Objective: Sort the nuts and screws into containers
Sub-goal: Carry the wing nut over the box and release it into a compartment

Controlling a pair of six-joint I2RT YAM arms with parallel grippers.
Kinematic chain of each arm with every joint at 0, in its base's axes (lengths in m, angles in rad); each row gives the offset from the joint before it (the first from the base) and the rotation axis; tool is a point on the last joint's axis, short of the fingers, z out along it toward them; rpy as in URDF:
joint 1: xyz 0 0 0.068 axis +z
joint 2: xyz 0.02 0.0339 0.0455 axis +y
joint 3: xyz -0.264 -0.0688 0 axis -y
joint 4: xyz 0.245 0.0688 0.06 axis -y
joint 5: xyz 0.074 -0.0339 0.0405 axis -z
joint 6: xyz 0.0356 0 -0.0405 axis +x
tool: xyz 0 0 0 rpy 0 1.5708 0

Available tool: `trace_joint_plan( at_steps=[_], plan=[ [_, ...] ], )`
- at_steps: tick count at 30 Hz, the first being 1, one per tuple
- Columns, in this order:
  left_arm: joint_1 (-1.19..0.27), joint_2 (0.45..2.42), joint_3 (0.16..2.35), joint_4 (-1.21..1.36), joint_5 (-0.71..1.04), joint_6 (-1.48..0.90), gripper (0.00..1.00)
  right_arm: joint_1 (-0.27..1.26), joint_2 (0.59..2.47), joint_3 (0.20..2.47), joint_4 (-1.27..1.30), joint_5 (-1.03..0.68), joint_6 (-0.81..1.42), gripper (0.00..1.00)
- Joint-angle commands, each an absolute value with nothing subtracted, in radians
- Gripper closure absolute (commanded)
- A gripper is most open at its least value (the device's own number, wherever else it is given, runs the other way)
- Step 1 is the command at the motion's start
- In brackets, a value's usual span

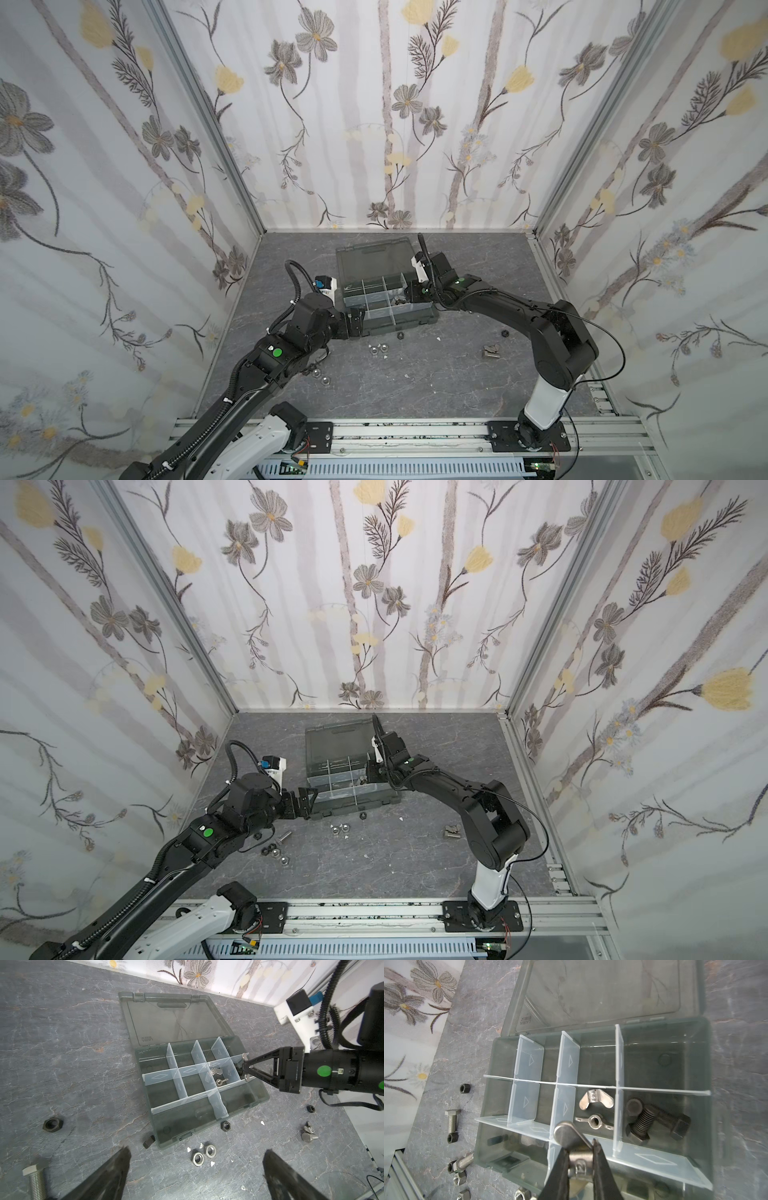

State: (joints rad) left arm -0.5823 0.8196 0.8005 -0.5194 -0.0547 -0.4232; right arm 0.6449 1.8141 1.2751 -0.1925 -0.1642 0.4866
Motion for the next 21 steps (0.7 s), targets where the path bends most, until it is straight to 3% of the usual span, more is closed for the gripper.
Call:
trace_joint_plan(
  at_steps=[1,6,14,21],
  plan=[
    [-0.581,0.81,0.813,-0.549,-0.083,-0.446,0.0,0.647,1.857,1.307,-0.15,-0.191,0.489,0.89],
    [-0.581,0.818,0.817,-0.556,-0.075,-0.449,0.0,0.648,1.915,1.343,-0.155,-0.184,0.479,0.83],
    [-0.58,0.879,0.866,-0.581,-0.067,-0.439,0.0,0.643,1.944,1.353,-0.132,-0.198,0.472,0.62],
    [-0.61,0.944,0.933,-0.594,-0.057,-0.45,0.0,0.602,1.884,1.315,-0.105,-0.22,0.467,0.58]
  ],
)
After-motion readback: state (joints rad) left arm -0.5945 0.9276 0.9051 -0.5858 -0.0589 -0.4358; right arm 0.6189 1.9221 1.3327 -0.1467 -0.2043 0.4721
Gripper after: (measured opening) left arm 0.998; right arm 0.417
